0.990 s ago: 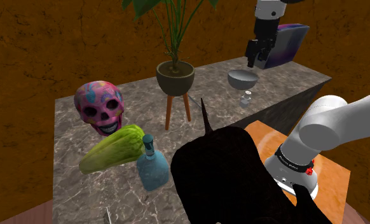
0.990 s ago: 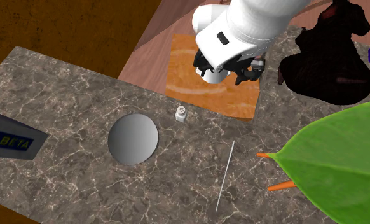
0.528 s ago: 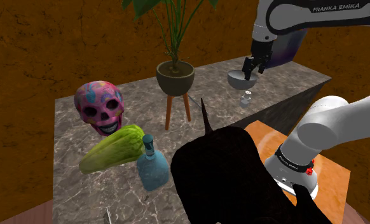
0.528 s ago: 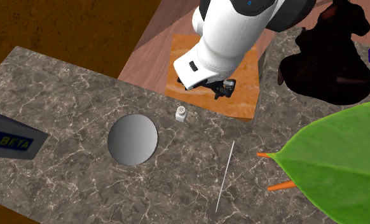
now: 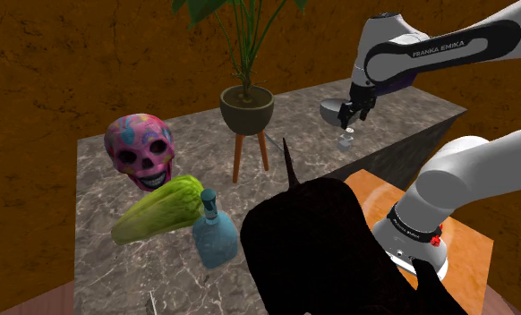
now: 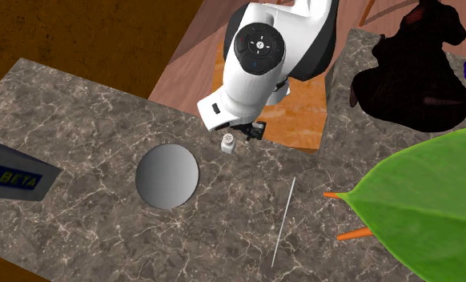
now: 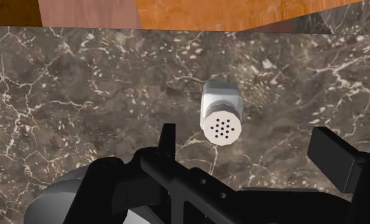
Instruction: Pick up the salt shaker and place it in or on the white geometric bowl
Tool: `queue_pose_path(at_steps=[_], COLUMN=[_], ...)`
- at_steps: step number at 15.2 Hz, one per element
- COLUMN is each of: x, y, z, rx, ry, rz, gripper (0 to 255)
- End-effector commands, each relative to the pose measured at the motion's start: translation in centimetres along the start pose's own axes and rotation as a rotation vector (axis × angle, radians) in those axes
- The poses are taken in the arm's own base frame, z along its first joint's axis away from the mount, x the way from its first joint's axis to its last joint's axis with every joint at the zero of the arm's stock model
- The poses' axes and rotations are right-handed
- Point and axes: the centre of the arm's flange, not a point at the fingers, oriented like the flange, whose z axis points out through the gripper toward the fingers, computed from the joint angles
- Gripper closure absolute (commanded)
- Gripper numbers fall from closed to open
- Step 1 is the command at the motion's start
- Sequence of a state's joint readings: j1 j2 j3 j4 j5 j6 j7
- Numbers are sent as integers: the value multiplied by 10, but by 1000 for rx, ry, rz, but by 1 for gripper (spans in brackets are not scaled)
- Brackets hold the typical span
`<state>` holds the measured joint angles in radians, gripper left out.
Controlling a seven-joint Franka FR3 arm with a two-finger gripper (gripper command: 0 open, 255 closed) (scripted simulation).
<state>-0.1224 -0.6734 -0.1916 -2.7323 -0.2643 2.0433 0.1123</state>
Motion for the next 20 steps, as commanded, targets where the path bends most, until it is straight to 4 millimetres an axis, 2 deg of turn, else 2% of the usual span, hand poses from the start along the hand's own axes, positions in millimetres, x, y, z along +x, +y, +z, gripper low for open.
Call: queue_pose_path(at_steps=[1, 8, 15, 16, 20], x=[3, 3, 3, 3, 3], y=[6, 6, 6, 6, 6], z=[14, 49, 49, 49, 49], rx=[-1, -1, -1, -1, -1], ry=[7, 7, 7, 7, 7], rz=[7, 7, 7, 7, 7], gripper=[0, 0, 0, 255, 255])
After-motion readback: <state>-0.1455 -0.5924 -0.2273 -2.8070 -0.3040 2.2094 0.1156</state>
